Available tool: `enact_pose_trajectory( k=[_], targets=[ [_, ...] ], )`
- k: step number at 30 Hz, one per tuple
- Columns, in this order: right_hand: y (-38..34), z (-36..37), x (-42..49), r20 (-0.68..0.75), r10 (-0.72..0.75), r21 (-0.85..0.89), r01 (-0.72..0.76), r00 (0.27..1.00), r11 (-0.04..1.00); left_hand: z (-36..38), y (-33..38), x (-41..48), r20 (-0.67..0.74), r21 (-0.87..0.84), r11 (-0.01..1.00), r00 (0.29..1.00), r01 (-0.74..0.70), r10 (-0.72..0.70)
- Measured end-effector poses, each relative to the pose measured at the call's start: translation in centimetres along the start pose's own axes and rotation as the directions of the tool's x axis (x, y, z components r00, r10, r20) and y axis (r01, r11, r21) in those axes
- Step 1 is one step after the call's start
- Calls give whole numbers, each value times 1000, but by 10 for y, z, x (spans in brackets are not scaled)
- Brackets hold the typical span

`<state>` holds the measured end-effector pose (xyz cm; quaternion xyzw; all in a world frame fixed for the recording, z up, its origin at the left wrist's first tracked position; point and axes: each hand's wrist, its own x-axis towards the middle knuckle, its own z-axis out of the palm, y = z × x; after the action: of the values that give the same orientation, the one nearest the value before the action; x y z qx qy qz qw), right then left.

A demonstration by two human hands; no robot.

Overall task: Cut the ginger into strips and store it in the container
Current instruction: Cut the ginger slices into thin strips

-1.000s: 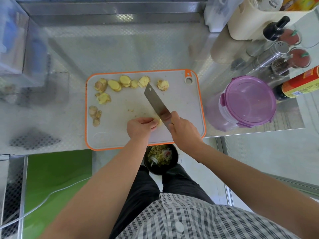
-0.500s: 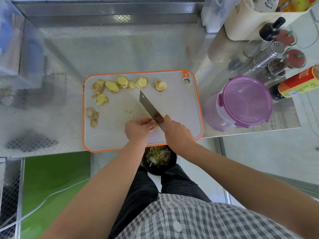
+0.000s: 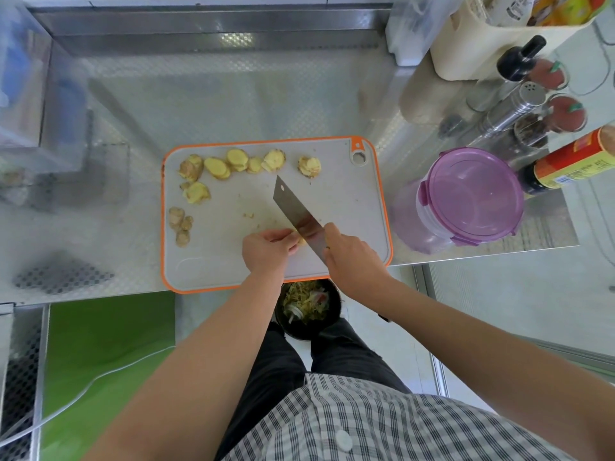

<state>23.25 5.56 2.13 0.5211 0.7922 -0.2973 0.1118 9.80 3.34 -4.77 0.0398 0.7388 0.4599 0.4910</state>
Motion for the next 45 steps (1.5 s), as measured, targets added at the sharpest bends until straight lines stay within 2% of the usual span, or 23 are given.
enact_pose_trajectory(
  k=[12, 22, 31, 37, 45],
  targets=[
    [-7, 15, 11, -11, 51, -7, -51, 999, 999, 0, 1, 1, 5, 20, 1000, 1000, -5, 4],
    [-6, 34, 16, -76, 40, -51, -44, 996, 998, 0, -1, -2, 10, 86, 995, 999, -49, 48],
    [-4, 11, 9, -103, 27, 42, -23, 994, 999, 1, -1, 1, -42, 75, 997, 999, -23, 26],
    [-4, 8, -3, -29, 5, 23, -5, 1000, 1000, 1, 0, 0, -40, 68, 997, 999, -20, 23],
    [-9, 9, -2, -19, 32, 2, -31, 999, 1000, 3, 4, -5, -39, 39, 999, 999, 0, 2]
  ],
)
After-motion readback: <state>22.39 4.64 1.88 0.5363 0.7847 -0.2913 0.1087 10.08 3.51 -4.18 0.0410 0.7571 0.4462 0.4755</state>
